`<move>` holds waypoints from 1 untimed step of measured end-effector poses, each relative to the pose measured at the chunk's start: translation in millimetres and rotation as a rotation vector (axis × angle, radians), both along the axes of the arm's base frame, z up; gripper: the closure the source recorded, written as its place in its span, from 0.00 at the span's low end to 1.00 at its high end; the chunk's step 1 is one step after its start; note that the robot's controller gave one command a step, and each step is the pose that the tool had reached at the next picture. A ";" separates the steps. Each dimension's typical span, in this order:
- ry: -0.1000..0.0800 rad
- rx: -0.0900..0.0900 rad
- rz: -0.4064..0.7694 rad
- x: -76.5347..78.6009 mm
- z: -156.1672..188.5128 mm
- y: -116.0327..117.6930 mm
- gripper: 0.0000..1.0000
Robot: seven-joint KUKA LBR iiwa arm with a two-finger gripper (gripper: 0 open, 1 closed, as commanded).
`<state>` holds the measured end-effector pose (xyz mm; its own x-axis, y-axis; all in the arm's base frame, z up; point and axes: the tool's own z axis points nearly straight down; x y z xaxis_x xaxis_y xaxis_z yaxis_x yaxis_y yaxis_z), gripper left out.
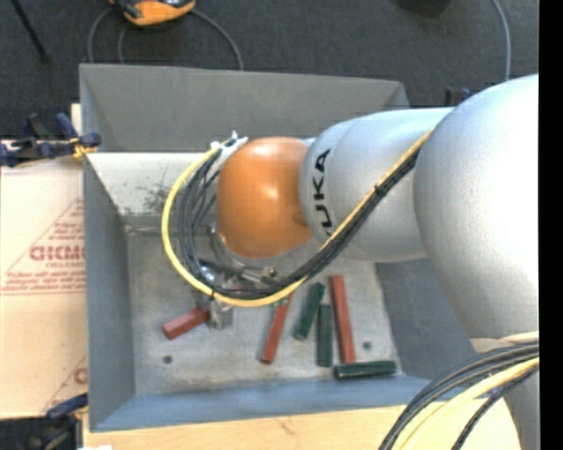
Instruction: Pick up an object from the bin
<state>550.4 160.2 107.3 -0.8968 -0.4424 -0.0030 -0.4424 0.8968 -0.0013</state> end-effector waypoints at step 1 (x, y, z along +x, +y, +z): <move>-0.005 0.001 -0.001 1.2 7.4 0.1 1.00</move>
Offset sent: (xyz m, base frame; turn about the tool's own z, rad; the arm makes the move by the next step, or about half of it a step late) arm 0.0000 -0.0001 0.0899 0.0000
